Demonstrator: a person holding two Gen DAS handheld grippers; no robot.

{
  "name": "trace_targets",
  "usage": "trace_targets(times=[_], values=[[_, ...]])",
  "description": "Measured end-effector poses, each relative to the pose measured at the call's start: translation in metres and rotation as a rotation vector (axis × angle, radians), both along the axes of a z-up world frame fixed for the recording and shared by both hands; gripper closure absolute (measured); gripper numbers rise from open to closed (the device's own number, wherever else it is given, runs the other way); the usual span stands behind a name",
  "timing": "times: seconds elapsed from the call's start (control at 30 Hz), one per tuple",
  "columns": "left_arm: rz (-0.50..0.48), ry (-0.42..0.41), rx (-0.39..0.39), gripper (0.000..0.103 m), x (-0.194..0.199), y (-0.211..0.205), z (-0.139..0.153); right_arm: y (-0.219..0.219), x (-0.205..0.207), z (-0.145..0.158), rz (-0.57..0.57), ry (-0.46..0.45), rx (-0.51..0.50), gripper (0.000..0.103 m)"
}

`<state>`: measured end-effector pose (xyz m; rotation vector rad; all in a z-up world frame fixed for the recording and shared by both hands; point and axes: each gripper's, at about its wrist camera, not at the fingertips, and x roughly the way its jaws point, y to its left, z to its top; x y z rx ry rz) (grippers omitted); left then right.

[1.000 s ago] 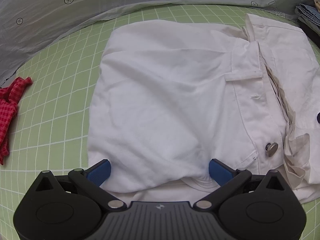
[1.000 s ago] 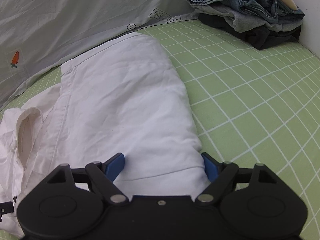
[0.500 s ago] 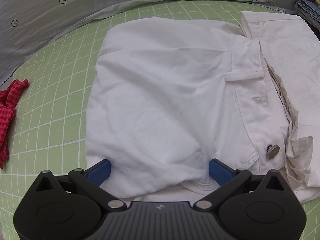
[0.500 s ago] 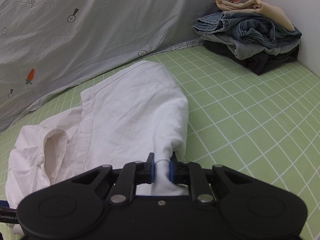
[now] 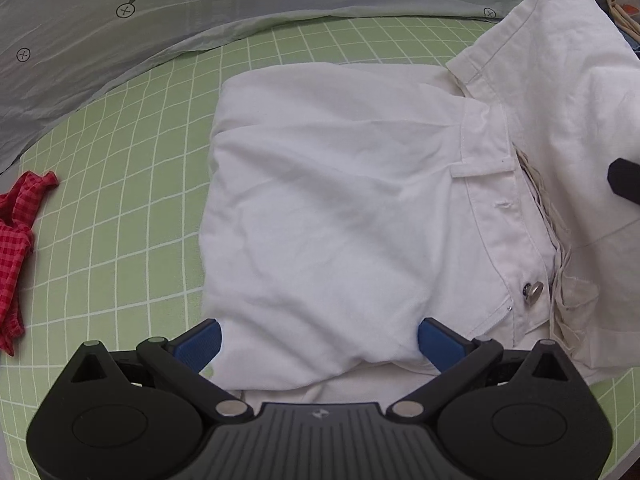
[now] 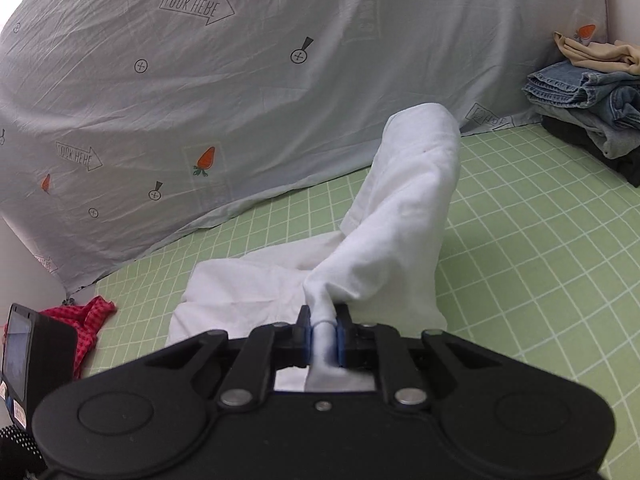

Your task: Fold clothes

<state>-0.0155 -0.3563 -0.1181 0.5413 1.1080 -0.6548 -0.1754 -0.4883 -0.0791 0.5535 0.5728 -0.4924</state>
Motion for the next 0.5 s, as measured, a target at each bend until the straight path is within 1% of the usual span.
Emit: trace_targets(times=[0.1, 0.17, 0.23, 0.33, 0.5], values=[[-0.001, 0.009, -0.022, 0.0, 0.002, 0.005, 0.002, 0.017, 0.023, -0.023, 0.075, 0.059, 0.0, 0.09], [-0.004, 0.005, -0.024, 0.0, 0.002, 0.006, 0.002, 0.023, 0.037, -0.051, 0.1, 0.094, 0.047, 0.089], [-0.013, -0.007, -0.022, 0.0, 0.0, 0.007, 0.003, 0.022, 0.041, -0.065, 0.078, 0.089, 0.105, 0.089], [-0.019, -0.019, -0.02, 0.0, -0.004, 0.008, 0.004, 0.02, 0.041, -0.062, 0.085, 0.099, 0.105, 0.089], [0.012, -0.014, -0.017, 0.0, -0.003, 0.009, 0.001, 0.015, 0.032, -0.06, 0.095, 0.08, 0.125, 0.089]])
